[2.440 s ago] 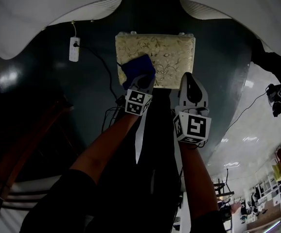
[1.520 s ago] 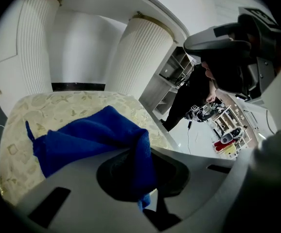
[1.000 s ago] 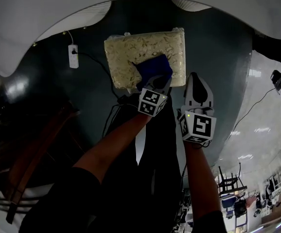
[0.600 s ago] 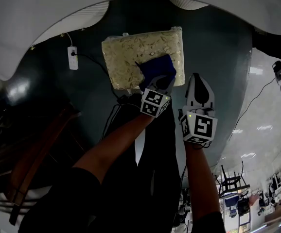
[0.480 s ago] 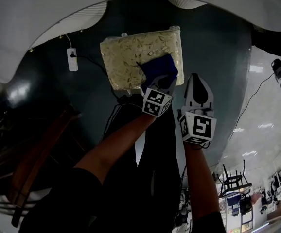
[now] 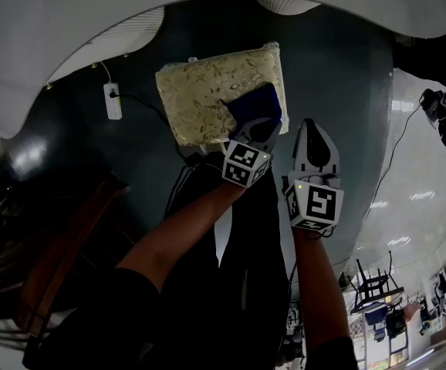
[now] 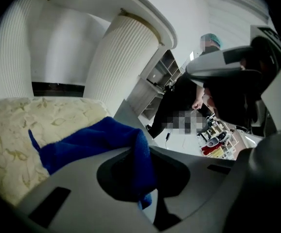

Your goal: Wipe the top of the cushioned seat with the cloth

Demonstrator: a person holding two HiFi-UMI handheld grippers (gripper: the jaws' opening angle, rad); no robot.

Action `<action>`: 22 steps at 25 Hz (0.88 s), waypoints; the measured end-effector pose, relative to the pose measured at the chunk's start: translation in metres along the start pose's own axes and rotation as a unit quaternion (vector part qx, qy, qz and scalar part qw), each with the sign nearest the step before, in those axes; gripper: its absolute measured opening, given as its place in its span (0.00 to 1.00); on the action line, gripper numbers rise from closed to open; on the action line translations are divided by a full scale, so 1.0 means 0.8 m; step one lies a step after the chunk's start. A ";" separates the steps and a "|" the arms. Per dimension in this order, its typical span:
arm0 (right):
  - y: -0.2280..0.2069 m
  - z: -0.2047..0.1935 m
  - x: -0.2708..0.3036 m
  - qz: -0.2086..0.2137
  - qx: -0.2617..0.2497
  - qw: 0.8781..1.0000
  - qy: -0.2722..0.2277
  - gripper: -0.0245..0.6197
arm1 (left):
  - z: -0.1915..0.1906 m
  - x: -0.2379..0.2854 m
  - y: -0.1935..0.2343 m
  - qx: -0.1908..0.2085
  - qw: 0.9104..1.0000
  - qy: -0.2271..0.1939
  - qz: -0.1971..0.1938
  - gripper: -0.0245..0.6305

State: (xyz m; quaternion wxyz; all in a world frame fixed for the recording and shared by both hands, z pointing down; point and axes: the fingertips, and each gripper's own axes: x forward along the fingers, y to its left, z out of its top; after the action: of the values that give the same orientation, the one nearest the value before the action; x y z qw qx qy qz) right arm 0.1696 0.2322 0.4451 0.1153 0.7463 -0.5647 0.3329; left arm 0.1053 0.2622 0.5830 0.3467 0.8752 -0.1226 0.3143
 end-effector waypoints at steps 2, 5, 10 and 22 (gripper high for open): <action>0.009 0.009 -0.013 0.004 0.000 1.000 -0.006 0.10 | 0.017 -0.022 -0.008 0.009 1.000 -0.019 -0.002 0.09; 0.035 0.022 -0.032 0.018 -0.009 1.000 -0.014 0.10 | 0.043 -0.065 -0.015 0.017 0.999 -0.044 -0.003 0.09; 0.100 0.058 -0.046 0.051 -0.034 0.998 -0.029 0.10 | 0.102 -0.164 0.003 0.032 0.994 -0.101 0.011 0.09; 0.272 0.231 -0.196 0.133 -0.054 0.984 -0.102 0.10 | 0.272 -0.474 -0.057 0.044 0.967 -0.243 0.056 0.09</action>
State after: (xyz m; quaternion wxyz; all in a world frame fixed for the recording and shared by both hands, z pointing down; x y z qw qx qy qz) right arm 0.0152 0.1782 0.1631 0.0522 0.6875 -0.6845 0.2368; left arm -0.0662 0.1454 0.1957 0.2499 0.9314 -0.2380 0.1158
